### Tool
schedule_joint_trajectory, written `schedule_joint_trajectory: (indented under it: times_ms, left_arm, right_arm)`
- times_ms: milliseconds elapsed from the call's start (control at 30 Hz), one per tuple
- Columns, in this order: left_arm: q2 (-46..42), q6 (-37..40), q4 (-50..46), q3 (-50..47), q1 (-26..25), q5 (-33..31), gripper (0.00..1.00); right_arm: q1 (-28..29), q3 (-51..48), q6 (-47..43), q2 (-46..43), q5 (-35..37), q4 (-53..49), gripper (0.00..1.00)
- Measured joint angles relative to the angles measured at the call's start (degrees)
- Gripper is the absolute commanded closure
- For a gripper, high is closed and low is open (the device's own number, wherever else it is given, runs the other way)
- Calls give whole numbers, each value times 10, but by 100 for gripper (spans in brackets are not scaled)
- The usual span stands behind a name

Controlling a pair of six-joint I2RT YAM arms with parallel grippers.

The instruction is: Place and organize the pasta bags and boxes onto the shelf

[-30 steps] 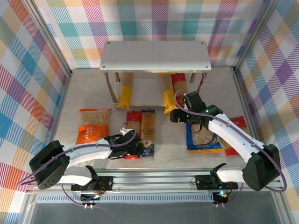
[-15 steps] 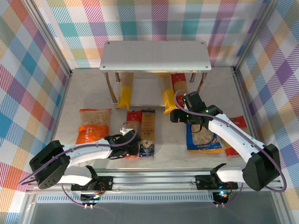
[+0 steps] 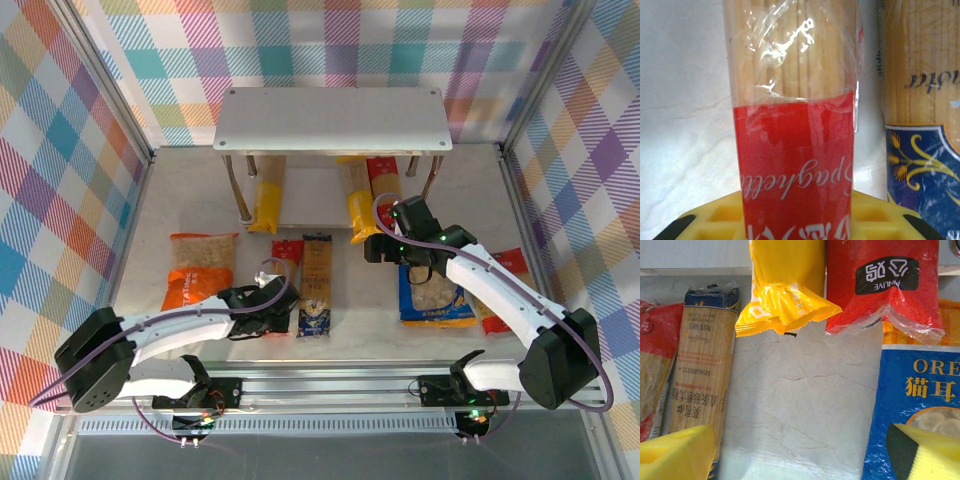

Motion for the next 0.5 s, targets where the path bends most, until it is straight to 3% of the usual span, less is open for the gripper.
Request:
schedule_joint_trajectory:
  times_ms: [500]
  left_arm:
    - [-193, 36, -171, 70, 0, 33, 100]
  right_arm:
    - [1, 0, 1, 0, 0, 0, 12]
